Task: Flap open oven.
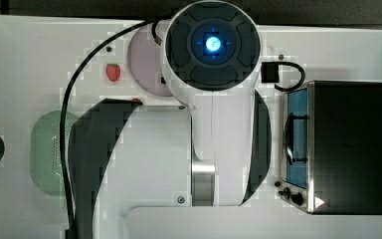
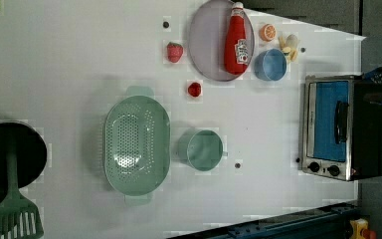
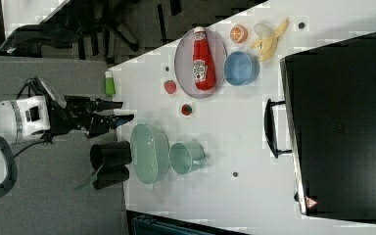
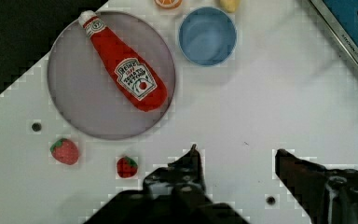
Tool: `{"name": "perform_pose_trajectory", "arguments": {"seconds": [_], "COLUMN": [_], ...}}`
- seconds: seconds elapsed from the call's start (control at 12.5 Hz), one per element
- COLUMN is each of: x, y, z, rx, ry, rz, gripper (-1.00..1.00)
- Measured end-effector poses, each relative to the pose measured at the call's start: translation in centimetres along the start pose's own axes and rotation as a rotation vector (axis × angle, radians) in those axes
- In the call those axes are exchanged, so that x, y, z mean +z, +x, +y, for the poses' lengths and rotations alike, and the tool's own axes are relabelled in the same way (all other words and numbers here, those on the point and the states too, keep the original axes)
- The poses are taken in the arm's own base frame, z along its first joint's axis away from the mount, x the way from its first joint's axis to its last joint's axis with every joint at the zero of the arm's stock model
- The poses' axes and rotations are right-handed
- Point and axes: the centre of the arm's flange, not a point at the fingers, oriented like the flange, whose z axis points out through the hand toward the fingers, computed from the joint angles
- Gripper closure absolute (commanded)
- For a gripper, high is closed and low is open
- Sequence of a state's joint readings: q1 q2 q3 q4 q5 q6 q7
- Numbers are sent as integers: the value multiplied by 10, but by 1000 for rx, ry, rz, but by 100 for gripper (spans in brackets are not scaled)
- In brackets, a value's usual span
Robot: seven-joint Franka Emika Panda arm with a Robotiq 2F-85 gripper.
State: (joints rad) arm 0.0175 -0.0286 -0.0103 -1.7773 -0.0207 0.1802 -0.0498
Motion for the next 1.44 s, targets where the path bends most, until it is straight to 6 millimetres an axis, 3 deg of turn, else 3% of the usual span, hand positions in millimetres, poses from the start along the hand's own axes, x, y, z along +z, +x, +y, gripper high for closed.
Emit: {"name": "perform_pose_trajectory", "arguments": {"seconds": [0.08,0.24,0.48,0.56,0.64,0.8,1.04,1.12,1.44], "x": [8,-10,-90,-109,-119,-111,-73,-61,-39], "y": [-28,-73,-88,-87,-87,-86,-73,-67,-57], "z": [30,89,137,141,141,133,122,120,129], "rx": [43,110,196,210,216,215,220,225,175], "ry": [-76,-111,41,82,98,81,15,-6,-36], "rz": [-83,-138,-12,21,39,26,-40,-56,-89], "gripper": [-59,-99,-100,-89,-65,-15,55,65,65]}}
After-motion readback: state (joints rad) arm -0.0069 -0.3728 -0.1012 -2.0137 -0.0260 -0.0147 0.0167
